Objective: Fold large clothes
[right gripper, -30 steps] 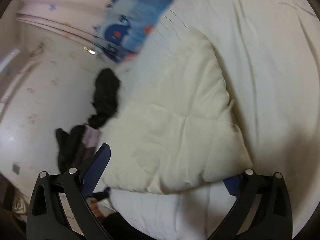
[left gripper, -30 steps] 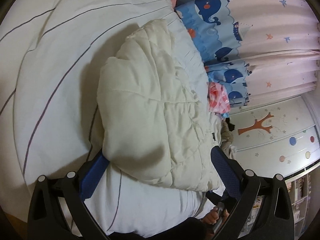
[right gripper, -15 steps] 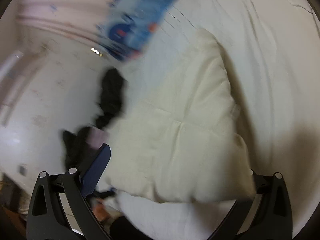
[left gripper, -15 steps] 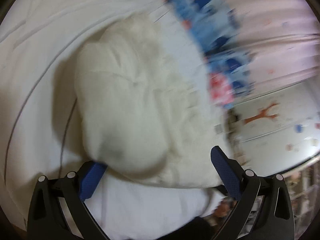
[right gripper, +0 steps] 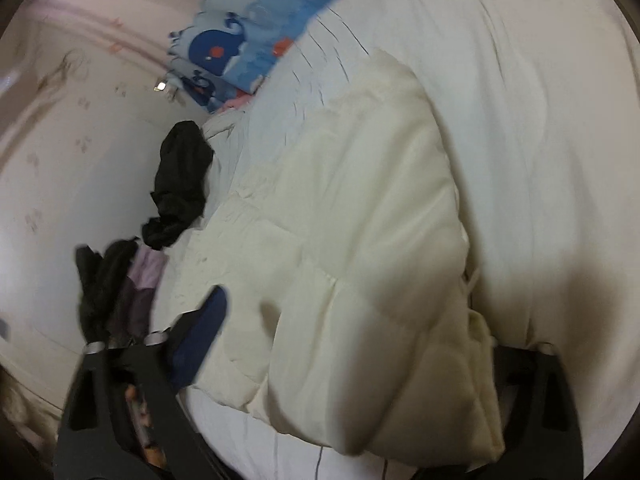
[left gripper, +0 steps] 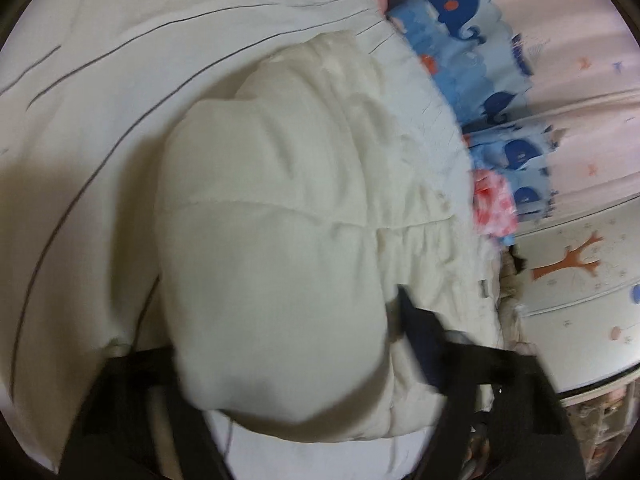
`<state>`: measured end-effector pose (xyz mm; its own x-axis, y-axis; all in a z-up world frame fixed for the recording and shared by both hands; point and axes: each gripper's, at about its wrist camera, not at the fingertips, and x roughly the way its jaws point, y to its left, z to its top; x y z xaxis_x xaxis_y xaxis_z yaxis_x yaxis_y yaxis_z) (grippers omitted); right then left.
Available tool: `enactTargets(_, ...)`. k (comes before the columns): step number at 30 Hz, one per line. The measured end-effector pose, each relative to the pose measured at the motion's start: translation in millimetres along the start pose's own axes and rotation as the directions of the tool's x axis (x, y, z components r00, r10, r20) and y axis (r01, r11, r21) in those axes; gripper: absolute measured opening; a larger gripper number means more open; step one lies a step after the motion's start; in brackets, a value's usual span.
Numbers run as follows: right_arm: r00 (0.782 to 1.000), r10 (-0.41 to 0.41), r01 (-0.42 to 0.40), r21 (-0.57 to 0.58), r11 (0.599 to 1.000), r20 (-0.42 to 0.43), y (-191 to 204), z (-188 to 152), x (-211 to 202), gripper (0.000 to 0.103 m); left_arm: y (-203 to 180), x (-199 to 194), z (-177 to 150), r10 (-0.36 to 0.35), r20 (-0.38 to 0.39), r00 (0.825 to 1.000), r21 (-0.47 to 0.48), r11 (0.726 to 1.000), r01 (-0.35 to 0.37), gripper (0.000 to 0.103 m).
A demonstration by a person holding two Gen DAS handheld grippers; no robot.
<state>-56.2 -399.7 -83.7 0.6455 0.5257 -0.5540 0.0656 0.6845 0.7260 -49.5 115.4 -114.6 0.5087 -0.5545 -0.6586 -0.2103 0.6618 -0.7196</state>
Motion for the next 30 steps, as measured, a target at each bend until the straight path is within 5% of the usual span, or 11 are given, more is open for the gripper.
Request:
enactTargets(1, 0.999, -0.034, 0.035, -0.021, 0.999, 0.016, 4, 1, -2, 0.048, 1, 0, 1, -0.003, -0.004, 1.0, -0.003, 1.0, 0.003, 0.051)
enactTargets(7, 0.999, -0.007, 0.008, -0.03, 1.0, 0.046, 18, 3, -20, 0.031, -26, -25, -5, -0.009, 0.011, 1.0, 0.061, 0.998, 0.009, 0.038)
enactTargets(16, 0.993, 0.105, -0.097, -0.128, 0.987, 0.05, 61, -45, -115, 0.03, -30, -125, -67, -0.079, -0.009, 0.997, 0.167, 0.983, 0.079, 0.038)
enactTargets(20, 0.996, -0.003, -0.004, -0.077, 0.997, -0.089, 16, -96, -125, 0.037, 18, -115, -115, -0.004, -0.118, 0.993, 0.151, 0.988, 0.022, 0.049)
enactTargets(22, 0.991, 0.026, -0.021, 0.037, 0.999, -0.133, -19, -111, -130, 0.047, 42, -119, -122, -0.052, -0.123, 0.991, 0.077, 0.995, 0.062, 0.063)
enactTargets(24, 0.996, 0.059, -0.052, 0.108, 0.993, -0.064, -35, -116, -157, 0.05, 47, -146, -126, -0.032, -0.068, 0.997, 0.082, 0.996, 0.038, 0.067)
enactTargets(26, 0.998, 0.001, -0.011, 0.146, 0.989, 0.07, -48, -114, -203, 0.051, 46, -176, -127, 0.045, 0.02, 0.999, 0.115, 0.992, -0.047, 0.067)
enactTargets(28, 0.988, -0.068, 0.045, 0.159, 0.986, 0.138, -48, -107, -230, 0.053, 36, -204, -124, 0.155, 0.144, 0.977, 0.159, 0.971, -0.178, 0.068)
enactTargets(30, 0.973, -0.122, 0.11, 0.073, 0.991, 0.197, -20, -93, -246, 0.057, 13, -224, -113, 0.17, 0.239, 0.956, 0.2, 0.955, -0.22, 0.07)
